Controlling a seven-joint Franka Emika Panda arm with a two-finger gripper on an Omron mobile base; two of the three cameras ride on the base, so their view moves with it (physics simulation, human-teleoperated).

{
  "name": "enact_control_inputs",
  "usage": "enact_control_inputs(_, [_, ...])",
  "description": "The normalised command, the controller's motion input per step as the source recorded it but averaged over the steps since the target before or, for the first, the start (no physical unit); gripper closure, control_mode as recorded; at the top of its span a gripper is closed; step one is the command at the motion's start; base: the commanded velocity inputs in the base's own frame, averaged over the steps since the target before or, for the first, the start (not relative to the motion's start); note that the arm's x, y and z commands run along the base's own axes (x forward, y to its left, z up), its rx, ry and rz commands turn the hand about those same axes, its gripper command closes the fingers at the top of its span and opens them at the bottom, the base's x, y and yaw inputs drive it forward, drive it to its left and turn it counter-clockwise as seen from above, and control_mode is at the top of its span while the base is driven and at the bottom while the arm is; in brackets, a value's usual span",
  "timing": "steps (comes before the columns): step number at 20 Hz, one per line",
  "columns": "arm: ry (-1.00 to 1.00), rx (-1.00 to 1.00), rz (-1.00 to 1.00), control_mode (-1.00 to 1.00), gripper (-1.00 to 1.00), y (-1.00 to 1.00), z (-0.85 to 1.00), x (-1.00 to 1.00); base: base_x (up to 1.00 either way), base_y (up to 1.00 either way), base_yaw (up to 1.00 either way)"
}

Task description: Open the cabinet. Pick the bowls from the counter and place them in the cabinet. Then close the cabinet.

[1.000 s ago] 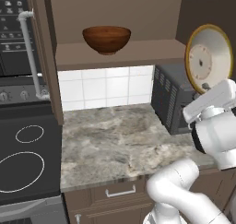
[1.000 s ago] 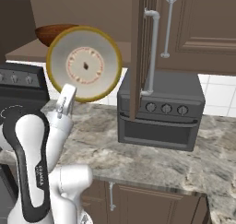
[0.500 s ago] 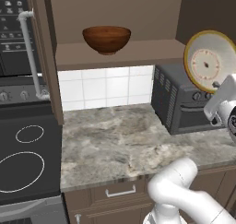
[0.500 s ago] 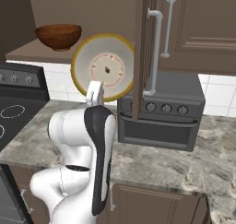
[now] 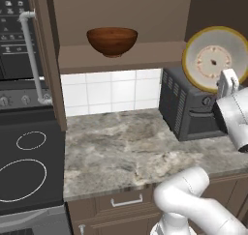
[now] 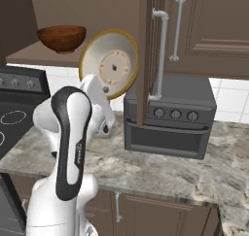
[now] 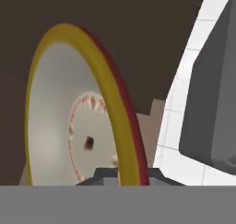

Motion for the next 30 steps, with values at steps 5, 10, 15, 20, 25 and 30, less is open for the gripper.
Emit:
enact_control_inputs(5, [0.30, -0.23, -0.36, -1.00, 1.00, 0.03, 0.89, -0.29, 0.00, 0.00, 0.00])
enact_control_inputs(10, [0.34, -0.25, -0.25, -1.00, 1.00, 0.05, 0.87, -0.02, 0.00, 0.00, 0.00])
enact_control_inputs(15, [0.36, -0.15, -0.03, -1.00, 1.00, 0.00, 0.56, 0.29, 0.00, 0.00, 0.00])
enact_control_inputs(20, [0.33, -0.04, 0.00, -1.00, 1.00, 0.05, 0.41, 0.29, 0.00, 0.00, 0.00])
enact_control_inputs(25, [0.22, 0.00, 0.00, -1.00, 1.00, 0.01, 0.53, 0.18, 0.00, 0.00, 0.00])
enact_control_inputs(30, [0.18, 0.00, 0.00, -1.00, 1.00, 0.25, 0.42, 0.24, 0.00, 0.00, 0.00])
